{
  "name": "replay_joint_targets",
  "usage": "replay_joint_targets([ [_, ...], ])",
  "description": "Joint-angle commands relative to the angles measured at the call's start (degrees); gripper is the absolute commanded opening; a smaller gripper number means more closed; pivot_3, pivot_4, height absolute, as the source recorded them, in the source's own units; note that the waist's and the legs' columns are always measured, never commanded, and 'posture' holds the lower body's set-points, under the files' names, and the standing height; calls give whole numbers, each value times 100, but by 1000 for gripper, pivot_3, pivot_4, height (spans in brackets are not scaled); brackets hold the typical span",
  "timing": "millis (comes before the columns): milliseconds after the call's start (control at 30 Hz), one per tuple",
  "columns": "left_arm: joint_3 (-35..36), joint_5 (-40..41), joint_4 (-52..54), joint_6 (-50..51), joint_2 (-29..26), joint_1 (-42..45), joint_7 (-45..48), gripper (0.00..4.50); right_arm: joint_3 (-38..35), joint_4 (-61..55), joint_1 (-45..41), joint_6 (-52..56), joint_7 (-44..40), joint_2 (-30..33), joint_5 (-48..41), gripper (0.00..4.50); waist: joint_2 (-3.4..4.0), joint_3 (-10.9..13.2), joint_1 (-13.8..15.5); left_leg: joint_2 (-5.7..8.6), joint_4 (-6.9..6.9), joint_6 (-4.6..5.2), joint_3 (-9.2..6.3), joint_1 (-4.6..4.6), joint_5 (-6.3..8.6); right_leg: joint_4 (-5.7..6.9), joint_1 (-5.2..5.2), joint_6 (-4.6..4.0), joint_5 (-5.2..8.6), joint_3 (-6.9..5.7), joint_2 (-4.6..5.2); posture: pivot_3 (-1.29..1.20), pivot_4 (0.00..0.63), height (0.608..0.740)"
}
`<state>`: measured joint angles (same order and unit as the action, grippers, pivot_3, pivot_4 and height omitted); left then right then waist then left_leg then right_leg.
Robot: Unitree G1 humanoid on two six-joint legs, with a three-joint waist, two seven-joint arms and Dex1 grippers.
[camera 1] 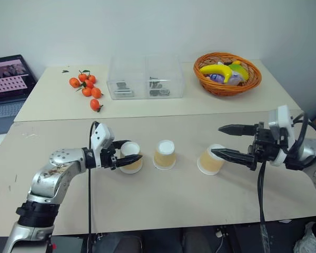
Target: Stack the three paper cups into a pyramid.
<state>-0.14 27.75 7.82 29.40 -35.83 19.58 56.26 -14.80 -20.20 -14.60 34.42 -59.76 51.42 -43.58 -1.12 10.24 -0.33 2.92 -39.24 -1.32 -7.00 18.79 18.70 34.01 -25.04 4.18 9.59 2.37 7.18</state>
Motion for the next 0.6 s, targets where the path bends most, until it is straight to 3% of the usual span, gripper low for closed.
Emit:
replay_joint_targets([
  [33,-56,-49,-69,-205,131,301,22,3074,-220,-138,-52,-41,7,80,-62,4500,0,0,-9,0,0,0,0,0,0,1,0,0,0,0,0,0,150,738],
  [367,-348,-308,-498,-457,314,556,217,3074,-411,-258,117,5,72,127,-117,4500,0,0,-41,2,0,0,0,3,0,-2,-5,0,-2,1,0,0,150,738],
  [500,-336,-143,-474,-251,421,594,254,4268,-431,-274,133,13,93,136,-140,4500,0,0,-38,3,-1,0,0,5,0,-2,-5,2,-3,1,1,0,150,738],
  [600,-278,-316,-483,-473,617,607,-43,4439,-410,-269,116,11,96,144,-138,4500,0,0,-40,3,-2,0,0,5,0,0,-5,1,-3,1,1,0,150,738],
])
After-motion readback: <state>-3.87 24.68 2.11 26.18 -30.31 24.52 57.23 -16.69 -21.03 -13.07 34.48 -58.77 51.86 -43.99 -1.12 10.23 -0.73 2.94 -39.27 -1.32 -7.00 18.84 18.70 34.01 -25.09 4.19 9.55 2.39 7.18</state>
